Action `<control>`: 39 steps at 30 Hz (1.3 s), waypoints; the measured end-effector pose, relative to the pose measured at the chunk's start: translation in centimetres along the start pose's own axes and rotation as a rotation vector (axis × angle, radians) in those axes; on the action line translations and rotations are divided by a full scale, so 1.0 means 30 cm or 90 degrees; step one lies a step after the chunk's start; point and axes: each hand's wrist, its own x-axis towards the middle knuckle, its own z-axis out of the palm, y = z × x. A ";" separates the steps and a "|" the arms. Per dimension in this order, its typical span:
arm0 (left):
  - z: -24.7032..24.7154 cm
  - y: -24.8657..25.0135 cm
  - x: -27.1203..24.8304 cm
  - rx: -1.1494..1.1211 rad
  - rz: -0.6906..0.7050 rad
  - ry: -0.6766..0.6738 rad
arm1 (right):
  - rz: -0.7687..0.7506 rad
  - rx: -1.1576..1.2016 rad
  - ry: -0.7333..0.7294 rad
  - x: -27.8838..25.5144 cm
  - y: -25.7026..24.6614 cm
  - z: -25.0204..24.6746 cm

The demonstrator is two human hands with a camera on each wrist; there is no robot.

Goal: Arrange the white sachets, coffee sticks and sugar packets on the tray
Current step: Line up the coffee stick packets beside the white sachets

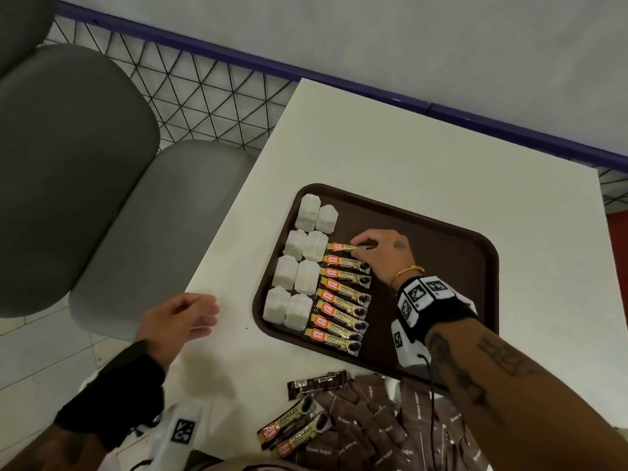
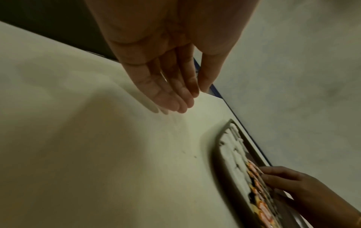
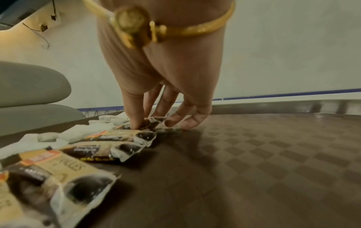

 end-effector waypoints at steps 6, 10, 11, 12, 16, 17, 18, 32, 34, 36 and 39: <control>-0.091 -0.069 -0.020 -0.022 -0.019 0.051 | -0.040 -0.059 0.007 0.002 -0.006 0.029; -0.054 -0.060 -0.036 -0.002 0.007 0.026 | -0.044 -0.068 -0.004 -0.014 0.000 0.022; -0.038 -0.057 -0.040 0.020 0.019 0.008 | -0.046 -0.067 -0.001 -0.021 0.003 0.017; -0.020 -0.051 -0.047 0.045 0.033 -0.016 | -0.053 -0.070 0.009 -0.027 0.007 0.009; 0.053 -0.044 -0.082 0.180 0.098 -0.140 | -0.147 -0.055 0.041 -0.111 -0.018 -0.016; 0.071 -0.048 -0.092 0.226 0.112 -0.176 | -0.177 -0.027 0.019 -0.154 -0.036 -0.015; 0.089 -0.052 -0.105 0.277 0.125 -0.210 | -0.207 -0.010 -0.016 -0.202 -0.055 -0.011; 0.266 -0.099 -0.263 0.998 0.270 -0.402 | -0.271 -0.423 -0.343 -0.560 -0.082 0.170; 0.272 -0.100 -0.266 1.013 0.276 -0.392 | -0.247 -0.400 -0.319 -0.565 -0.080 0.164; 0.260 -0.097 -0.259 0.989 0.264 -0.391 | -0.208 -0.352 -0.293 -0.565 -0.077 0.147; 0.213 -0.078 -0.233 0.874 0.225 -0.382 | -0.117 -0.178 -0.265 -0.566 -0.081 0.101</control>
